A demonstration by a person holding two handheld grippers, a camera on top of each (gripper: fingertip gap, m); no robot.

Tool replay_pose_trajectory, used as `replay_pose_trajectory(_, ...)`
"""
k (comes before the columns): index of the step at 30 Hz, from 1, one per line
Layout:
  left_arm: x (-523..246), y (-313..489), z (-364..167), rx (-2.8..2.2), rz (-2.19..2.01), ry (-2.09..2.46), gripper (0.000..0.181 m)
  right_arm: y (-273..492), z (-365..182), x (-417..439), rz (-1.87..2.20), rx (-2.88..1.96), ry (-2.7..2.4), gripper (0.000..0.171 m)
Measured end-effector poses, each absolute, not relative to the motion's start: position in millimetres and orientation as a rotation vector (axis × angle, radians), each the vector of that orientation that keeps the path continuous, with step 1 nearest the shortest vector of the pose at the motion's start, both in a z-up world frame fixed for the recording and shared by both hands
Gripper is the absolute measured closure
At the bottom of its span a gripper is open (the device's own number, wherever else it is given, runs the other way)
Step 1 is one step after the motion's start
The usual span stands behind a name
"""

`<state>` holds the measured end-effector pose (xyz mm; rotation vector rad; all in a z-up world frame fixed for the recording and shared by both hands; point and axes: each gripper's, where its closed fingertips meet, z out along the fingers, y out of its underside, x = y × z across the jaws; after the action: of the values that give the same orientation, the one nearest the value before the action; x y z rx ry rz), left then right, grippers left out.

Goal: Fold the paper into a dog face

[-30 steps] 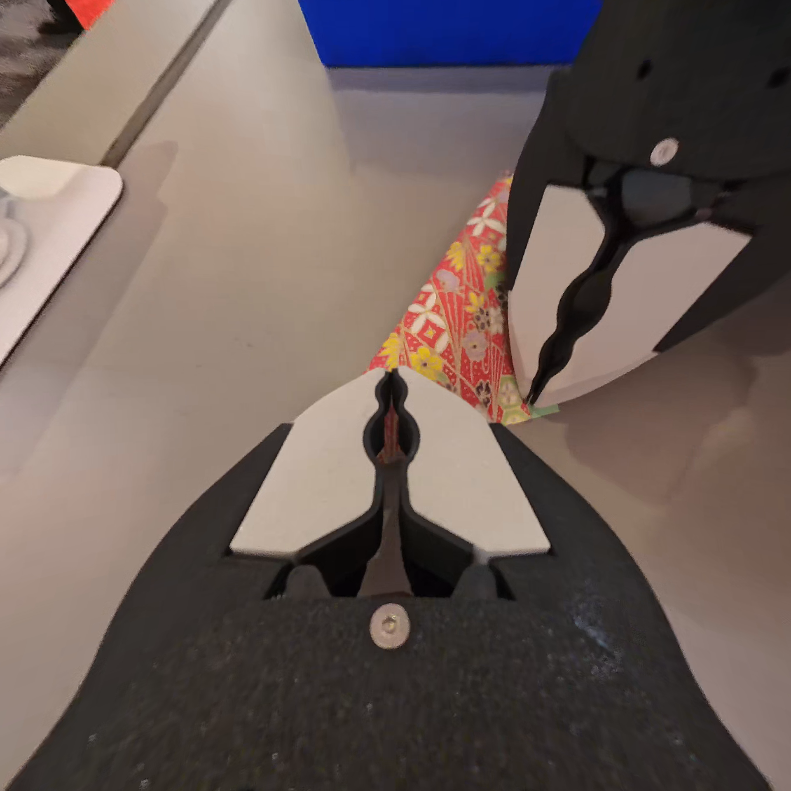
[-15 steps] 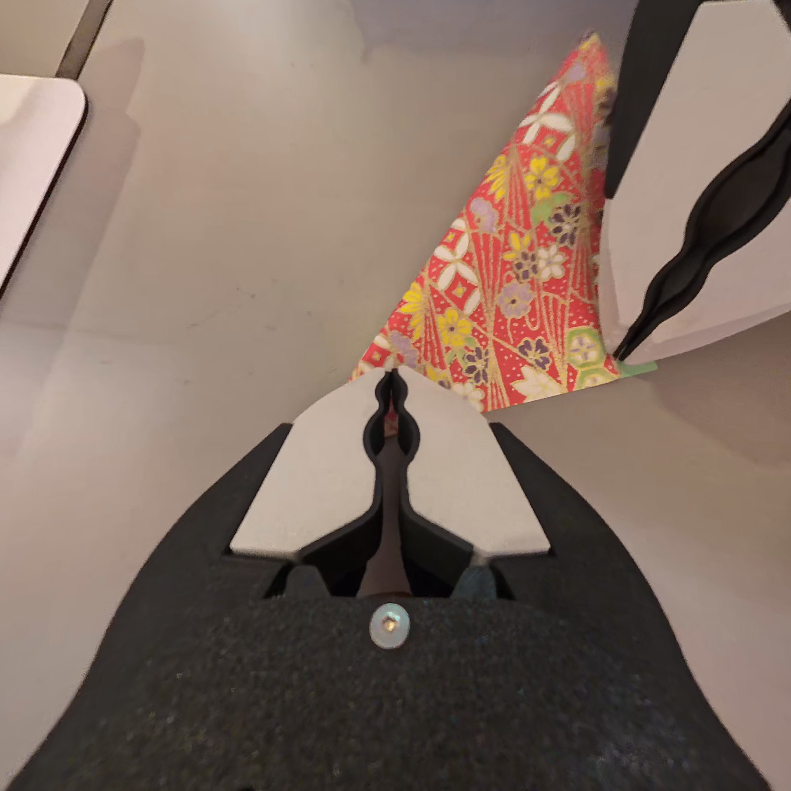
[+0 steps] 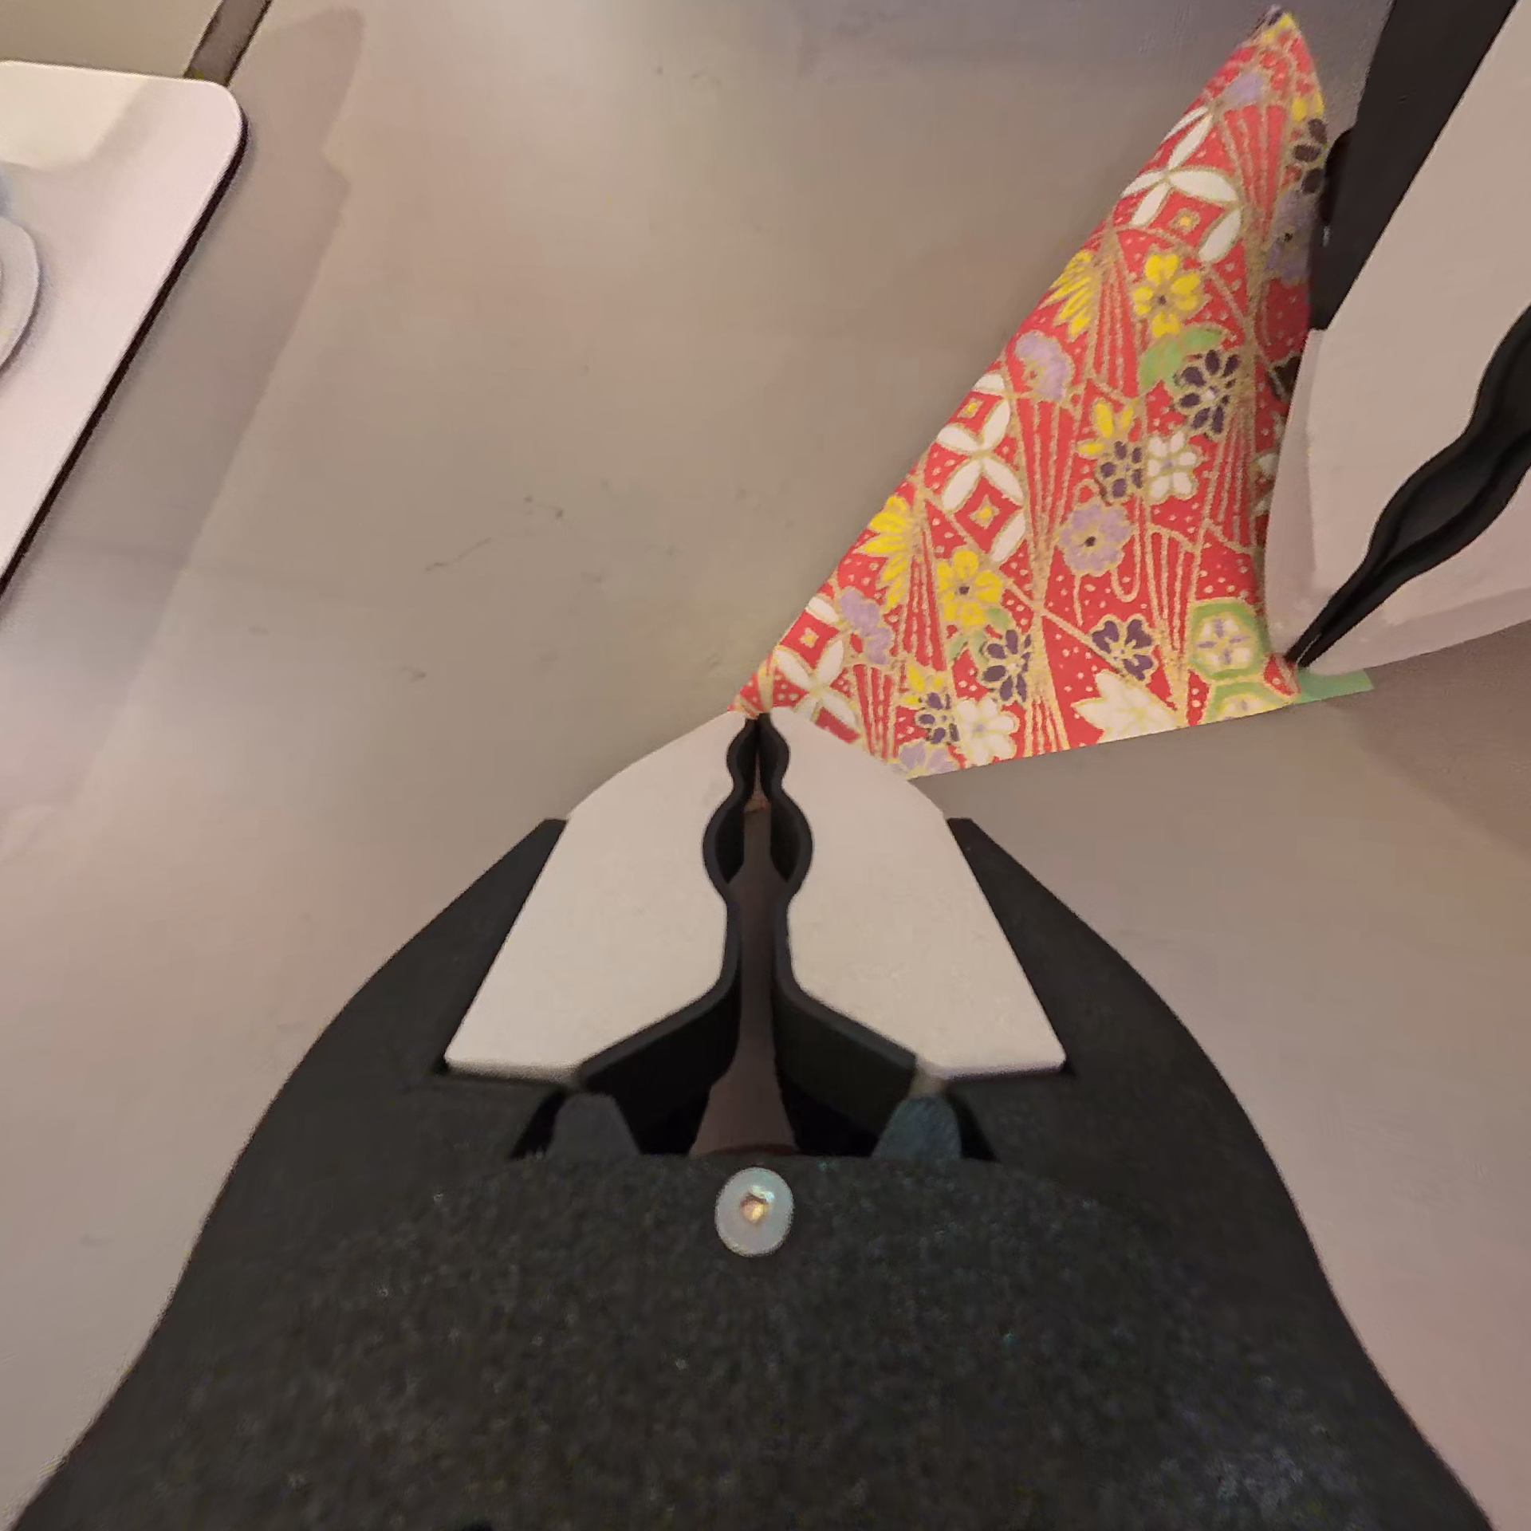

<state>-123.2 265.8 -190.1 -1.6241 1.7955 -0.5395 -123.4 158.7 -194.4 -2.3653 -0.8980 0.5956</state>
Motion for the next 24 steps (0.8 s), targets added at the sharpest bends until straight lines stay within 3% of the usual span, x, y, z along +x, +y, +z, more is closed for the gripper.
replay_pose_trajectory(24,-137,297,-179,-1.738,-0.556,1.637,0.181,158,-195,-122,0.617,-2.369,-0.87,0.171)
